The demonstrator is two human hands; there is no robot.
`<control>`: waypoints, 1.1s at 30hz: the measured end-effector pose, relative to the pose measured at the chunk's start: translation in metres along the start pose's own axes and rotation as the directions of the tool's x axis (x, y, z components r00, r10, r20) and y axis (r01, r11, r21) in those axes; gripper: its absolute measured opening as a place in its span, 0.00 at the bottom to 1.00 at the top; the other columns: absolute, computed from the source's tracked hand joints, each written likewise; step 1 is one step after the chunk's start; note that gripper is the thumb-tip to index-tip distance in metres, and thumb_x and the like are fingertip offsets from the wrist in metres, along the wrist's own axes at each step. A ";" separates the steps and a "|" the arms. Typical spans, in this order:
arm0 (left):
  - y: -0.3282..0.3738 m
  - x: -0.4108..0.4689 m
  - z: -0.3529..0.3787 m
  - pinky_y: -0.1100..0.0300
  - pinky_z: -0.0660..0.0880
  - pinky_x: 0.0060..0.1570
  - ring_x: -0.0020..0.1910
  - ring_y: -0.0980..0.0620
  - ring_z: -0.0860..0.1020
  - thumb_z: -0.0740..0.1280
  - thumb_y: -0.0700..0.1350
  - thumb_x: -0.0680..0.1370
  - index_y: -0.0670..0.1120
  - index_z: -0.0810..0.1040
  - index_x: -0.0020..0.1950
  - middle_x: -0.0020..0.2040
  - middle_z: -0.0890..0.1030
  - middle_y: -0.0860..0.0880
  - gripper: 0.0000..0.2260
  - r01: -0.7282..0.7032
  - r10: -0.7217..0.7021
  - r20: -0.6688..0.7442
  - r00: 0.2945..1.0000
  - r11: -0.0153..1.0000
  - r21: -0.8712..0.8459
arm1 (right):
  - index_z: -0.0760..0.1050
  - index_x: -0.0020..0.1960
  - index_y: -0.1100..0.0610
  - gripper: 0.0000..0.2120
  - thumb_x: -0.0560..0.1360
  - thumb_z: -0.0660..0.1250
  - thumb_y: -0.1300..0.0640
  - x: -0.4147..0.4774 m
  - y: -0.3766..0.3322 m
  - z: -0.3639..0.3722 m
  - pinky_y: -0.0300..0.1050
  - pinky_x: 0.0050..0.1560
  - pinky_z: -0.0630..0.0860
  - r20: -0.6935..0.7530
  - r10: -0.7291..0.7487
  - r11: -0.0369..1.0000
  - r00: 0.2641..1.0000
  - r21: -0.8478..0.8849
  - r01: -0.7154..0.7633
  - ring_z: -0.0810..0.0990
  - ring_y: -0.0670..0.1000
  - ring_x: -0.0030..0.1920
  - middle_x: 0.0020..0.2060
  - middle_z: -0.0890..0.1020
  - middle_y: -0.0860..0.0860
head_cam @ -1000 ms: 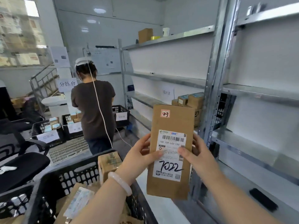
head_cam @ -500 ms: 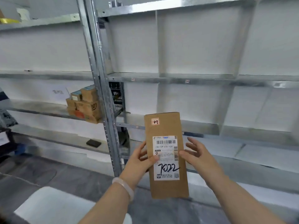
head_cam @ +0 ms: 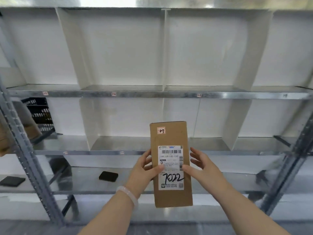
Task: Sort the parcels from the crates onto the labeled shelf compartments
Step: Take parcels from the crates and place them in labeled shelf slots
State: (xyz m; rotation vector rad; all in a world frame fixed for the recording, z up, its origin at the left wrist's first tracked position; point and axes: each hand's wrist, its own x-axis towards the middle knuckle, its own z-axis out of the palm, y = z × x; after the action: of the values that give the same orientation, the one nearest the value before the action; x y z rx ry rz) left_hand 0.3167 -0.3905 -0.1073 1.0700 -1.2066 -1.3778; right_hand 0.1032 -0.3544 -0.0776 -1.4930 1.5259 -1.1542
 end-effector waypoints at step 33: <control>-0.086 0.410 0.062 0.41 0.73 0.66 0.72 0.52 0.70 0.78 0.41 0.70 0.60 0.62 0.77 0.69 0.75 0.55 0.41 0.072 -0.115 0.169 0.979 0.968 0.239 | 0.64 0.72 0.45 0.36 0.69 0.76 0.47 0.333 0.128 -0.036 0.51 0.67 0.72 -0.118 0.259 0.964 0.959 -0.029 -0.264 0.73 0.48 0.66 0.67 0.72 0.44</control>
State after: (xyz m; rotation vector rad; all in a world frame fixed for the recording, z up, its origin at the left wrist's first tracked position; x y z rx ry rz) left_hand 0.1905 -0.7855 -0.1911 1.1960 -1.4961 -1.4573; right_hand -0.0072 -0.6877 -0.1504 -1.2253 1.7758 -1.0681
